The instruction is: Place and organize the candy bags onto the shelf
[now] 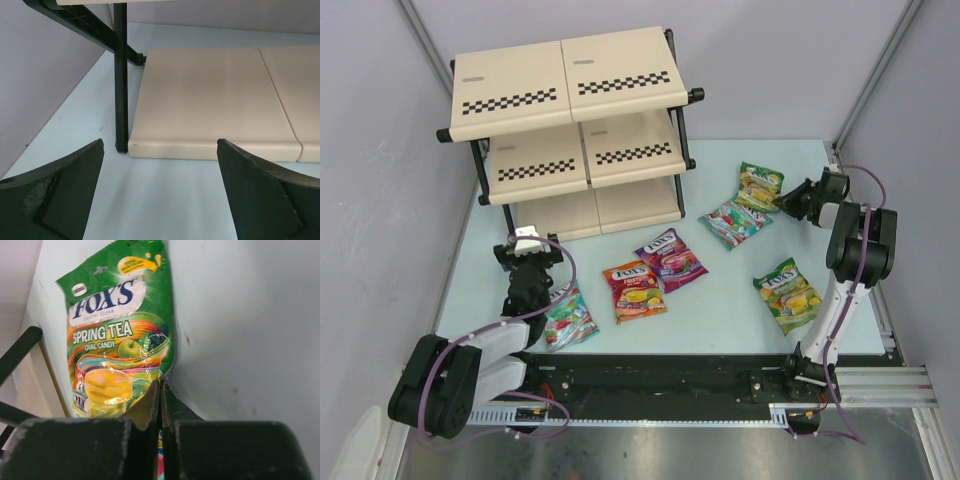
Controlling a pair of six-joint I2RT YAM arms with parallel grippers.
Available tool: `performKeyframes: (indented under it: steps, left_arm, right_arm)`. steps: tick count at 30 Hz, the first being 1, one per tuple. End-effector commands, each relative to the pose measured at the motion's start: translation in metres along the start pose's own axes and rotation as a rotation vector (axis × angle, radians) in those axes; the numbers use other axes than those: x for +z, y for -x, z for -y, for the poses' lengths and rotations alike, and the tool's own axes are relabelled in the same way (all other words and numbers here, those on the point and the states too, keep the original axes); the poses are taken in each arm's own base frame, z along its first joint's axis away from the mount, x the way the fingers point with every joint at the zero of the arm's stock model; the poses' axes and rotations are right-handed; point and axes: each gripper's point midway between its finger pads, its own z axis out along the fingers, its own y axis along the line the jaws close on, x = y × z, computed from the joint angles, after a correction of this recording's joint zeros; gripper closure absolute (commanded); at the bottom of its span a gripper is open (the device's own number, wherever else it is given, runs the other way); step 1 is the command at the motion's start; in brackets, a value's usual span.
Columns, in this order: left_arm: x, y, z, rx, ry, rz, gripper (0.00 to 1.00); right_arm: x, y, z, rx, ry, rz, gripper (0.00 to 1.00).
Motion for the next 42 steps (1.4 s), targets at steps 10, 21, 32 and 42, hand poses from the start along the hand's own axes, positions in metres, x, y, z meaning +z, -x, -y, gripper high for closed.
performKeyframes:
  steps: [10,21,32,42]
  left_arm:
    - [0.007,0.018,0.005,-0.051,-0.001,0.03,0.0]
    - [0.006,0.02,0.009,-0.068,-0.026,0.024,0.0]
    - [0.006,0.02,0.011,-0.063,-0.034,0.018,0.0]
    - [0.007,0.017,0.014,-0.086,-0.04,0.01,0.0]
  right_arm:
    - [-0.095,-0.018,-0.122,-0.124,0.186,0.06,1.0]
    - [-0.164,-0.176,-0.169,-0.345,0.31,-0.166,1.0]
    - [-0.27,-0.224,-0.239,-0.56,0.56,-0.186,1.0]
    - [-0.357,-0.223,-0.38,-0.755,0.804,-0.065,1.0]
